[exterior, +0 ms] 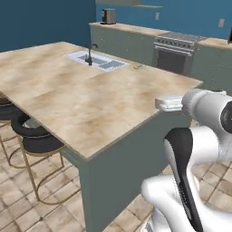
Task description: Grab the spray bottle from the cabinet, then place it next to the cutting board for sanitizing. Then grab the dish brush from the countertop next to the sink and place it next to the cutting board.
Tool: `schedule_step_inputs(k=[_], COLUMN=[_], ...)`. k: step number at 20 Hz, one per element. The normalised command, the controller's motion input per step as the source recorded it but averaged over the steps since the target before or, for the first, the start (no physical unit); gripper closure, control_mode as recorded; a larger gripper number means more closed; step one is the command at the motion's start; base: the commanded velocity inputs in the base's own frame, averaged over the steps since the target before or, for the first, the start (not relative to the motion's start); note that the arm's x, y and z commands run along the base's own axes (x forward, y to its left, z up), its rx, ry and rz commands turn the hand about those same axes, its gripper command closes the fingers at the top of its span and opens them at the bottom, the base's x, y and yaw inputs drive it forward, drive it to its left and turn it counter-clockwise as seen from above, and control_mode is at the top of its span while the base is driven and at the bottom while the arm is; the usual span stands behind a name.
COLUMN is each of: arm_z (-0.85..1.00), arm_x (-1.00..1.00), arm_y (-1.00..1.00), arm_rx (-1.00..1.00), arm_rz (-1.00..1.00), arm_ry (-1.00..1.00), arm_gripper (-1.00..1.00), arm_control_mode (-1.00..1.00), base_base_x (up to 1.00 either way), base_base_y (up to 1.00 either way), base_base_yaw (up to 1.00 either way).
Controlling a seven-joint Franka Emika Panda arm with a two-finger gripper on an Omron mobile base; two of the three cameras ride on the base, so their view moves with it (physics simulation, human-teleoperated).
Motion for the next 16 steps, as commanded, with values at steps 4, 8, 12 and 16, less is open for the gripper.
schedule_step_inputs(k=[4,8,12,16], arm_z=[0.00,0.00,0.00,0.00], arm_x=[0.00,0.00,0.00,0.00], arm_y=[0.00,0.00,0.00,0.00], arm_rx=[0.00,0.00,0.00,0.00], arm_rz=[0.00,0.00,0.00,0.00], arm_ry=[0.00,0.00,0.00,0.00], arm_gripper=[-1.00,-1.00,-1.00,-1.00], arm_control_mode=[1.00,1.00,1.00,1.00], base_base_x=[0.34,0.10,0.00,-0.19], base_base_y=[-0.91,-0.62,-0.68,-0.69], base_base_yaw=[0.63,0.77,0.75,0.74])
